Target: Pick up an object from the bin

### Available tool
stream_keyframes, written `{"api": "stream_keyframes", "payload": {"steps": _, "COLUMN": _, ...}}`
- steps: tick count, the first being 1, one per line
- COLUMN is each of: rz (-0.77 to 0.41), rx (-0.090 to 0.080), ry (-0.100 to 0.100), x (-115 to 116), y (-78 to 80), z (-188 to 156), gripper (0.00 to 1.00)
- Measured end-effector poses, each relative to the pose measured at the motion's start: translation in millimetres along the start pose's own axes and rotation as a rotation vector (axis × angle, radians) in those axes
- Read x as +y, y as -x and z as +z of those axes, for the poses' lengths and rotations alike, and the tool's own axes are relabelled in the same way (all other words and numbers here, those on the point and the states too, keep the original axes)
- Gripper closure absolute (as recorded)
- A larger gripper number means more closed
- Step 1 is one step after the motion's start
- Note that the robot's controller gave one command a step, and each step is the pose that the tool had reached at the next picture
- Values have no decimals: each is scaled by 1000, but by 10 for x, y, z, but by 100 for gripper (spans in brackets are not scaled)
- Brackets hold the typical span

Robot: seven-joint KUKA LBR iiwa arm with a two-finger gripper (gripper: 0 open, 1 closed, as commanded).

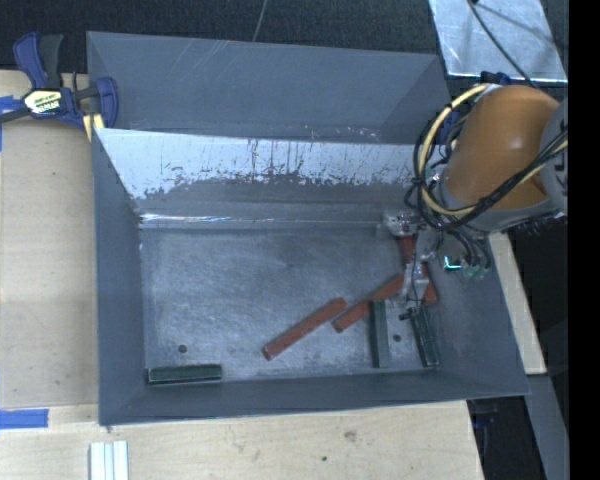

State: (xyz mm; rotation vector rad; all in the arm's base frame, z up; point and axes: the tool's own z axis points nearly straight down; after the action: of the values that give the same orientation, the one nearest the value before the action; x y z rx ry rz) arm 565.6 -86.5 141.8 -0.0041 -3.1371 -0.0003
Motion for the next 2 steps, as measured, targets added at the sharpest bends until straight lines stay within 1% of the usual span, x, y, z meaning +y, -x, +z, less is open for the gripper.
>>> {"api": "stream_keyframes", "payload": {"steps": 1, "rz": -2, "rx": -8, "ry": -1, "x": 2, "y": 20, "z": -45, "gripper": 0}}
{"api": "stream_keyframes", "payload": {"steps": 2, "rz": 9, "rx": -10, "ry": -2, "x": 73, "y": -208, "z": 490, "gripper": 0}}
